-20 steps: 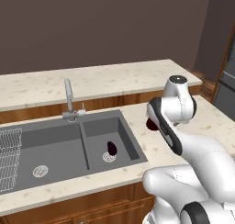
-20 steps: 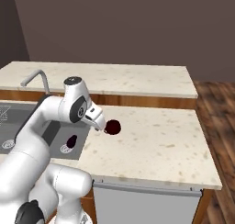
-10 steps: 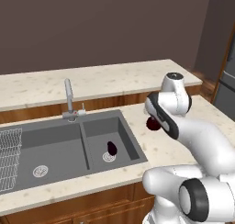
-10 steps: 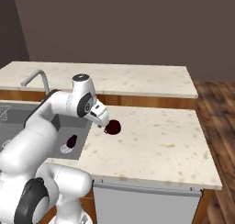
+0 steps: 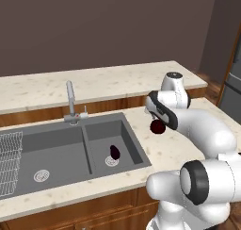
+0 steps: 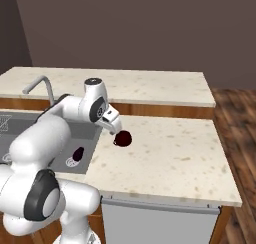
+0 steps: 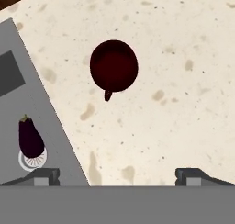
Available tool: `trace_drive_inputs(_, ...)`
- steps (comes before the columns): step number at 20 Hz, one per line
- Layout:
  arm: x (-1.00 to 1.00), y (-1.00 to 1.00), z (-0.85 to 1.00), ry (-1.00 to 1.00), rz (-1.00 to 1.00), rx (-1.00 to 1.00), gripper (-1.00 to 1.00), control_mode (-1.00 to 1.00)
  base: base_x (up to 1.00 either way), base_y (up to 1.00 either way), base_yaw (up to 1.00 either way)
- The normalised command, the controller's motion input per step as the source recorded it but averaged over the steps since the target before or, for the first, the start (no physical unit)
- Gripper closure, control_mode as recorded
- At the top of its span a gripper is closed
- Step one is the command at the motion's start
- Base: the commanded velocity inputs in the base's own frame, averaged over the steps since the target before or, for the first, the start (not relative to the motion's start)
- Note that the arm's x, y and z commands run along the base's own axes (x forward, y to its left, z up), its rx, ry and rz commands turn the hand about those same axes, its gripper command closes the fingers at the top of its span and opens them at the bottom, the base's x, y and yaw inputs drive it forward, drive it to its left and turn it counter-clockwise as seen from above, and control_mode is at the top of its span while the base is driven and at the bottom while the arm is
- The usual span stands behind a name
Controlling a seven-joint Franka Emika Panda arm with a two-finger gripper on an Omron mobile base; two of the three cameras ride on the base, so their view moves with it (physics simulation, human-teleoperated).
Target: Clear the mugs and bowl far away from the sink.
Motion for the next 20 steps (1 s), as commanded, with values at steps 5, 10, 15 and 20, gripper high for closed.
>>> trace_drive_inputs(5,0.14,-0.08,-0.23,0.00,0.00,0.00,-1.00,-1.00,0.00,0.00,0.00)
trace_drive_inputs(10,0.16,-0.08,-0.25,0.00,0.00,0.00,-1.00,-1.00,0.00,0.00,0.00)
trace_drive_inputs(15,0.16,-0.03,-0.28,0.00,0.00,0.04,-1.00,-1.00,0.00,0.00,0.00)
trace_drive_inputs(20,0.14,0.00,-0.22,0.00,0.00,0.07,-1.00,-1.00,0.00,0.00,0.00)
